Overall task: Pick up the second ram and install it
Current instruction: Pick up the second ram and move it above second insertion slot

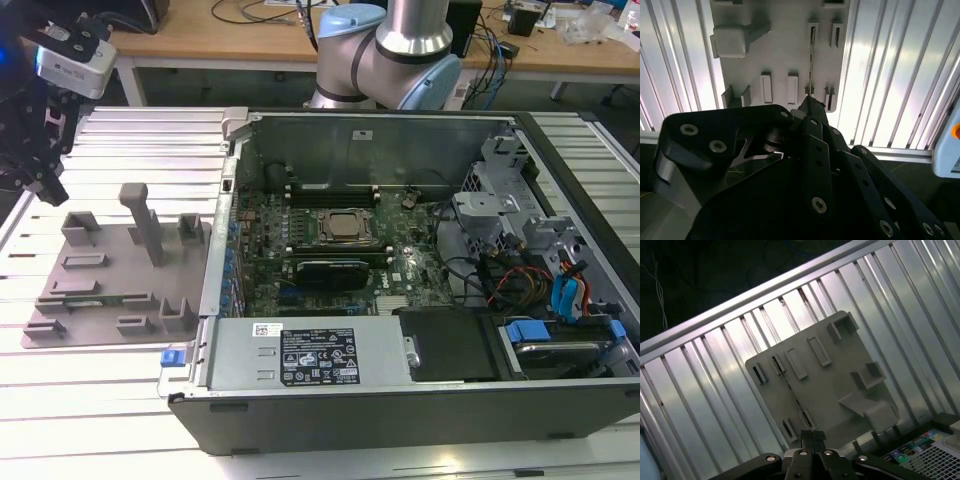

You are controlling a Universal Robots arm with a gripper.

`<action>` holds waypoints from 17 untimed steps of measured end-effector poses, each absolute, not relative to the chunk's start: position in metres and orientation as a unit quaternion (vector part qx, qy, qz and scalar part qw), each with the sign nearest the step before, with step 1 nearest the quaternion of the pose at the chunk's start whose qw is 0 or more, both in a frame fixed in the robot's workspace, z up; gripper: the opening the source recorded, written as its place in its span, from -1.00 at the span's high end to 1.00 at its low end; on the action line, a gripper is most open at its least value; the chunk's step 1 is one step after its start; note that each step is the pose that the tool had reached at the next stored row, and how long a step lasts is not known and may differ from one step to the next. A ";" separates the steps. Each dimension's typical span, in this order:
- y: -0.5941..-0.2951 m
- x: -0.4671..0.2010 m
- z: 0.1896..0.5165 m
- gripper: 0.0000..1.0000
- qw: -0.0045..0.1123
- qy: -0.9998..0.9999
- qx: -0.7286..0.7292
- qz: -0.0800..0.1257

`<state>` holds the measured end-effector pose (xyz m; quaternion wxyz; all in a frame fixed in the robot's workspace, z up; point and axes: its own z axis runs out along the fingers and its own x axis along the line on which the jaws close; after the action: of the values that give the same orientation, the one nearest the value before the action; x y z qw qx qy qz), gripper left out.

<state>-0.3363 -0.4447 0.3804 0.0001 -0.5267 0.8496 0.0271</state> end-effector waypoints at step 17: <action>-0.445 -0.336 0.380 0.84 -0.003 0.791 -0.611 0.027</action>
<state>-0.3363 -0.4447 0.3804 -0.0027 -0.6111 0.7911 0.0270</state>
